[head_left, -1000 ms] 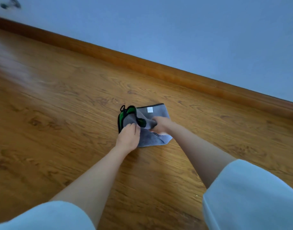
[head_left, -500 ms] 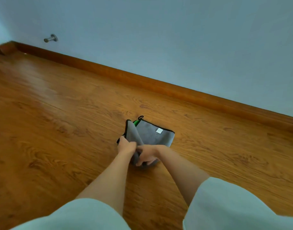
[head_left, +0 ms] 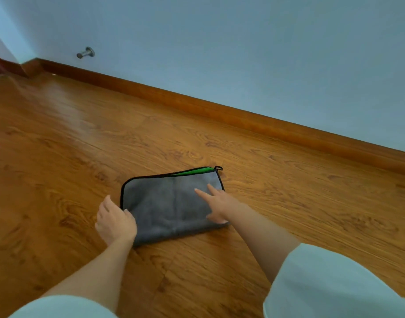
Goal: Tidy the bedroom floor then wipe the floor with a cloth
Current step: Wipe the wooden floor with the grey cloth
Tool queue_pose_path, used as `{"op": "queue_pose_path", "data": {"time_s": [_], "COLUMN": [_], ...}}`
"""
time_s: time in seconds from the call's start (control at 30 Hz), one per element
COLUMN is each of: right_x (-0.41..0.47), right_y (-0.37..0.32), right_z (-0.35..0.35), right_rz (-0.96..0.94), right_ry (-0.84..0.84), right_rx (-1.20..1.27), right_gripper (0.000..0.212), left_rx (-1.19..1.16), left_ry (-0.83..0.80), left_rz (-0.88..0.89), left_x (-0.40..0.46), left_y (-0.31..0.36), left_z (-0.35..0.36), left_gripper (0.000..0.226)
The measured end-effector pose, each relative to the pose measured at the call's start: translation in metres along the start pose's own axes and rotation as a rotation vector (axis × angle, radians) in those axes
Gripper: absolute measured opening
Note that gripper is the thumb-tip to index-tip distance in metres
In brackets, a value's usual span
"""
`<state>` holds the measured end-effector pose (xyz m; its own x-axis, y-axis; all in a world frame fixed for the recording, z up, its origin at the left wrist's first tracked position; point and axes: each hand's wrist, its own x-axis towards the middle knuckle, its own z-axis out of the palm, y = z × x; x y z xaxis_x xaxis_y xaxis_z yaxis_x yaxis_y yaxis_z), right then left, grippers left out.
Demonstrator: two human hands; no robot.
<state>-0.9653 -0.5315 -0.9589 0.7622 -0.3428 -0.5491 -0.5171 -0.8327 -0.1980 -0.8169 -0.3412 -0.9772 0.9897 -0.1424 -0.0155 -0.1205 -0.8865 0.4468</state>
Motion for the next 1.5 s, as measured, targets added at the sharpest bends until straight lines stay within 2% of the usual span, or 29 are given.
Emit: {"op": "queue_pose_path", "data": {"time_s": [0.07,0.27,0.4,0.57,0.77,0.83,1.07,1.5], "right_x": [0.006,0.021,0.025,0.037,0.058,0.066,0.115,0.165], "right_y": [-0.004,-0.015,-0.015,-0.014,-0.018,-0.02,-0.026,-0.026], "right_z": [0.002,0.007,0.02,0.034,0.064,0.07,0.049,0.02], "right_rz": [0.0,-0.007,-0.012,0.031,0.06,0.093,0.169,0.192], "right_ry": [0.04,0.133,0.139,0.212,0.344,0.409,0.542,0.532], "right_rx": [-0.037,-0.081,-0.062,-0.049,0.011,0.035,0.073,0.026], "right_gripper": [0.079,0.07,0.071,0.07,0.06,0.064,0.059,0.058], "left_rx": [0.042,0.15,0.221,0.365,0.363,0.371,0.365,0.377], "left_ry": [0.007,-0.216,-0.286,-0.311,-0.228,-0.178,-0.112,-0.091], "left_rz": [0.007,0.215,0.22,0.214,0.236,0.265,0.354,0.37], "left_x": [-0.01,-0.028,-0.027,-0.025,-0.022,-0.012,0.049,0.096], "left_y": [-0.004,0.024,0.035,0.014,0.003,0.007,0.033,0.066], "left_z": [0.008,0.043,0.059,0.071,0.089,0.095,0.116,0.135], "left_gripper": [0.056,0.055,0.06,0.064,0.062,0.06,0.06,0.058]}}
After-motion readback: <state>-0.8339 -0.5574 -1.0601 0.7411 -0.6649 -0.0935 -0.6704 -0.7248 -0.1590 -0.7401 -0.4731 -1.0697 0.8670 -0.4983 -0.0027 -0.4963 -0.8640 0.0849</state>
